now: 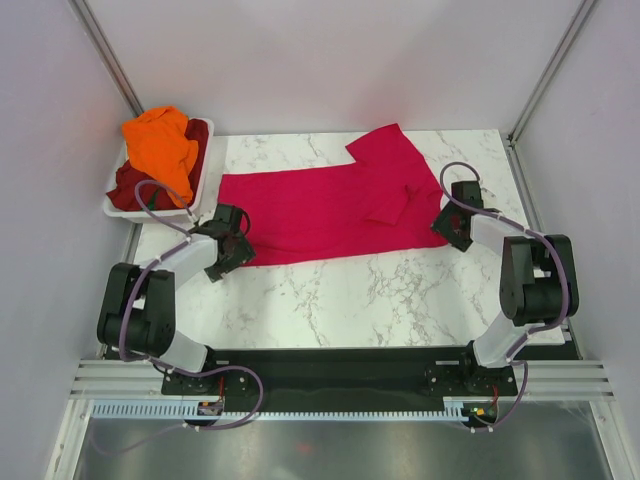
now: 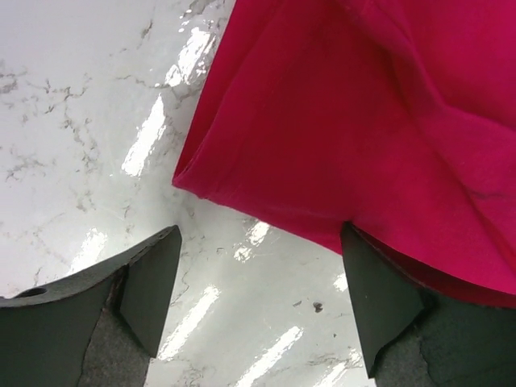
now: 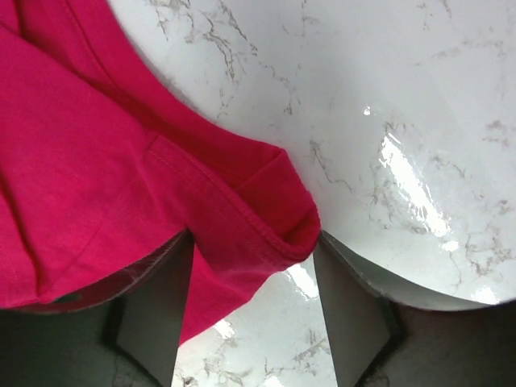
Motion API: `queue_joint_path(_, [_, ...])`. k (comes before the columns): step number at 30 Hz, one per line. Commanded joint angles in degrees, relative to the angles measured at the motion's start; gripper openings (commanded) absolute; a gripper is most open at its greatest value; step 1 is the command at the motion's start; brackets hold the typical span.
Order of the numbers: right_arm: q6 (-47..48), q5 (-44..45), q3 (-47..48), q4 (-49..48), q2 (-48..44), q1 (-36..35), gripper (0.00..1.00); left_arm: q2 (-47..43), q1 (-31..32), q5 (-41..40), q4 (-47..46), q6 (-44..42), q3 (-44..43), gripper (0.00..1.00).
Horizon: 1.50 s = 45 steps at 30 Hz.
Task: Fold and stack the t-shirts
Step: Fold the tshirt
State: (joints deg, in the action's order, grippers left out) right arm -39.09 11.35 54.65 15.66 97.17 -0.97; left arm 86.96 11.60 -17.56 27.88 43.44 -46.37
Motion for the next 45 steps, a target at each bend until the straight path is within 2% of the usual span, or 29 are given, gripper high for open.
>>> queue_joint_path(1, [0.24, -0.54, -1.57, -2.21, 0.3, 0.01, 0.65, -5.55, -0.35, -2.05, -1.77, 2.44, 1.28, 0.86])
queue_joint_path(8, [0.07, -1.77, -1.48, -3.0, 2.06, 0.01, 0.37, -14.97, -0.08, -5.46, -2.21, 2.79, 4.0, 0.86])
queue_joint_path(12, [-0.02, -2.3, -1.65, -3.35, 2.41, 0.09, 0.29, -11.21, -0.08, -5.46, -6.07, 2.18, 4.54, 0.87])
queue_joint_path(15, [0.16, -2.74, -1.74, -3.44, 2.5, 0.01, 0.24, -4.71, -0.35, -5.82, -7.66, 1.82, 3.13, 0.87])
queue_joint_path(18, [0.33, -2.57, -1.92, -3.44, 2.07, 0.01, 0.22, -0.39, -0.43, -5.99, -9.16, 1.74, 1.73, 0.83])
queue_joint_path(21, [0.59, -2.21, -2.09, -3.44, 1.62, 0.01, 0.19, -0.03, -0.61, -6.52, -9.33, 1.82, 1.02, 0.76])
queue_joint_path(24, [0.51, -2.13, -2.27, -3.44, 1.71, 0.01, 0.15, 1.28, -1.05, -6.52, -9.42, 1.3, -0.12, 0.61])
queue_joint_path(25, [0.59, -2.3, -2.36, -3.44, 1.8, 0.09, 0.14, 1.72, -1.31, -6.08, -9.33, 1.12, -0.73, 0.5])
queue_joint_path(26, [0.51, -2.39, -2.45, -3.36, 1.89, 0.01, 0.12, 2.42, -1.31, -5.82, -9.33, 1.03, -1.0, 0.45])
queue_joint_path(27, [0.59, -2.39, -2.53, -3.36, 1.8, 0.01, 0.11, 2.51, -1.4, -5.64, -9.42, 0.94, -1.18, 0.31])
queue_joint_path(30, [0.42, -2.39, -2.88, -3.27, 1.54, 0.27, 0.02, 2.52, -1.75, -5.38, -9.6, 0.86, -1.18, 0.02])
queue_joint_path(34, [-0.72, -2.65, -4.38, -2.48, -0.48, 0.71, 0.0, 0.77, -1.66, -3.46, -8.9, 0.16, -0.39, 0.02])
queue_joint_path(37, [-2.13, -0.46, -7.01, -0.46, -5.65, 2.28, 0.0, -4.75, -1.75, 0.58, -7.14, 1.99, 2.76, 0.02])
queue_joint_path(45, [-3.18, 3.76, -14.74, 9.99, -24.64, 4.31, 0.0, -20.14, -1.66, 6.57, 1.74, 4.54, 9.01, 0.02])
